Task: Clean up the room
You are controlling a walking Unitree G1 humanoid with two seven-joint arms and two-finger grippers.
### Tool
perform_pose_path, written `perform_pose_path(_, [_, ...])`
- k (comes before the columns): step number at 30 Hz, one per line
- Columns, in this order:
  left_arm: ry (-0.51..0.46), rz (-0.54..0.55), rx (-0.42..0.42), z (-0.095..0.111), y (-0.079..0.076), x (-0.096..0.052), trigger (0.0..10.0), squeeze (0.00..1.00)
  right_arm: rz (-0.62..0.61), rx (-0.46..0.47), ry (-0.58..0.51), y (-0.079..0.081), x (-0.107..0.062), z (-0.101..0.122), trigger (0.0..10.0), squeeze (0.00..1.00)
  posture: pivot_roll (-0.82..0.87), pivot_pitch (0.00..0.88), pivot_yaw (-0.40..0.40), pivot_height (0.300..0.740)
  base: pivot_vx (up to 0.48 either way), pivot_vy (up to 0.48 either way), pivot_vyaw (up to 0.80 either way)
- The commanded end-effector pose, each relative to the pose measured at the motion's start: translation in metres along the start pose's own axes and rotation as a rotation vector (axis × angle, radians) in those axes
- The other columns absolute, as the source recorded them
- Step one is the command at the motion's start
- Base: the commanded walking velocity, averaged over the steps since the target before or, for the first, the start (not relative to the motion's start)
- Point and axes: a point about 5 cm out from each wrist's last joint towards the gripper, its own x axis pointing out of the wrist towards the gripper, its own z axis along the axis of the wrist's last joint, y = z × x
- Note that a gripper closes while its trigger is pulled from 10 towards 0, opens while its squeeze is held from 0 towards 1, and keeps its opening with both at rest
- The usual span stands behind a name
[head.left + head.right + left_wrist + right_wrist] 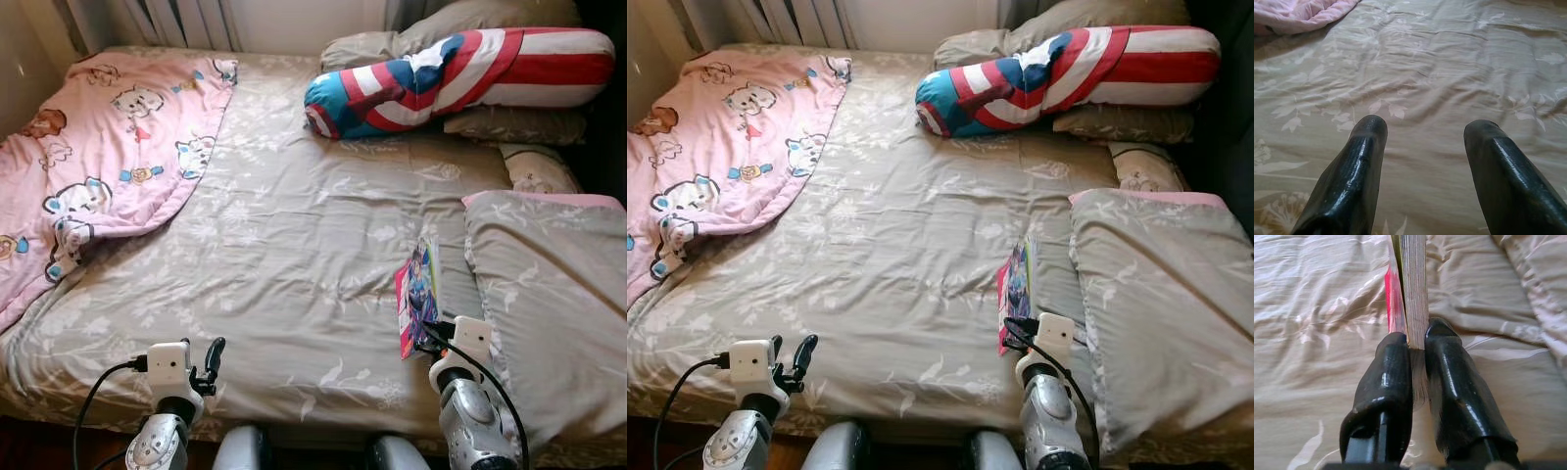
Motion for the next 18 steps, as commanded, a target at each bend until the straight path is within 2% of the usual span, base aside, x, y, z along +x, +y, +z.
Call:
perform_pose_path(1, [0.029,-0.007,0.019,-0.003,0.002,-0.003,10.0,0.0,0.026,-0.007,-0.003,-0.001,0.006,0.01,10.0,0.0,0.02,0.2,0.012,0.663,0.0,0.0,0.0])
perform_pose_path(6, [0.03,-0.007,0.024,-0.002,0.005,-0.004,10.0,0.0,0.089,-0.013,0.0,0.0,0.012,0.022,10.0,0.0,0.03,0.206,0.018,0.663,0.0,0.0,0.0])
perform_pose_path(10, [0.032,-0.008,0.028,-0.002,0.006,-0.005,10.0,0.0,0.13,-0.003,0.03,-0.003,0.012,0.02,10.0,0.0,0.03,0.21,0.024,0.663,0.0,0.0,0.0])
perform_pose_path(16, [0.039,-0.015,0.035,-0.002,0.008,-0.006,10.0,0.0,0.08,-0.005,0.076,-0.015,0.009,0.009,10.0,0.0,0.03,0.217,0.035,0.663,0.0,0.0,0.0])
perform_pose_path(18, [0.042,-0.02,0.037,-0.002,0.008,-0.007,10.0,0.0,0.036,0.006,0.122,-0.022,0.005,-0.002,10.0,0.0,0.05,0.222,0.041,0.663,0.0,0.0,0.0])
